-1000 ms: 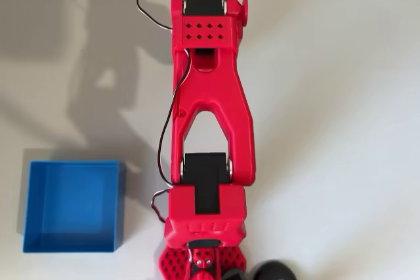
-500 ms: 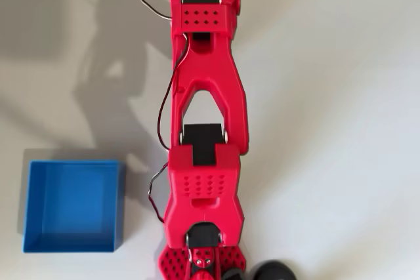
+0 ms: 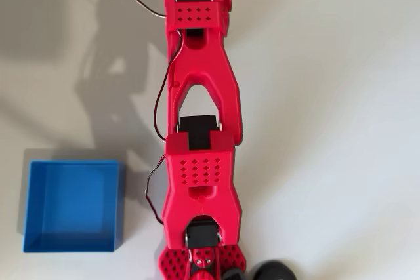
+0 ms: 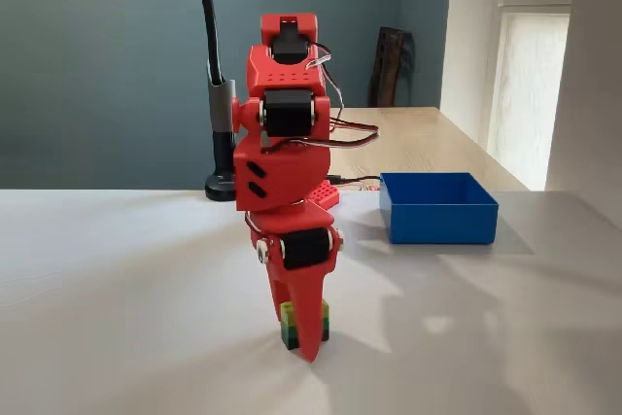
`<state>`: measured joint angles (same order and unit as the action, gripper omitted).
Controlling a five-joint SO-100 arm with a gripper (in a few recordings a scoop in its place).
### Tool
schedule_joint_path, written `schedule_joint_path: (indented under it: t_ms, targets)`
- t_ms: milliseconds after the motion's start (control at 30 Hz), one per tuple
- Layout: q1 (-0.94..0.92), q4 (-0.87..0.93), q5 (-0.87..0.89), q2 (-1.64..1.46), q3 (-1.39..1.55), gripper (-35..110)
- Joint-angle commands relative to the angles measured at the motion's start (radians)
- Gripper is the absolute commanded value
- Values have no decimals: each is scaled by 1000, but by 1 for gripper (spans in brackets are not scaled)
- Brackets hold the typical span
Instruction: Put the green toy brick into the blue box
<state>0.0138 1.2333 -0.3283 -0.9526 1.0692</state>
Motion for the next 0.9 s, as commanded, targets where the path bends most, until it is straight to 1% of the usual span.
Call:
schedule_joint_path:
  t_ms: [0,167,567,667,867]
  targets:
    - [28,11,3,-46,-31,17]
    - [34,9,21,-48,-23,0]
    - [35,11,48,-57,54,0]
    - [29,46,72,-69,37,0]
    - [64,66,98,-255,78,0]
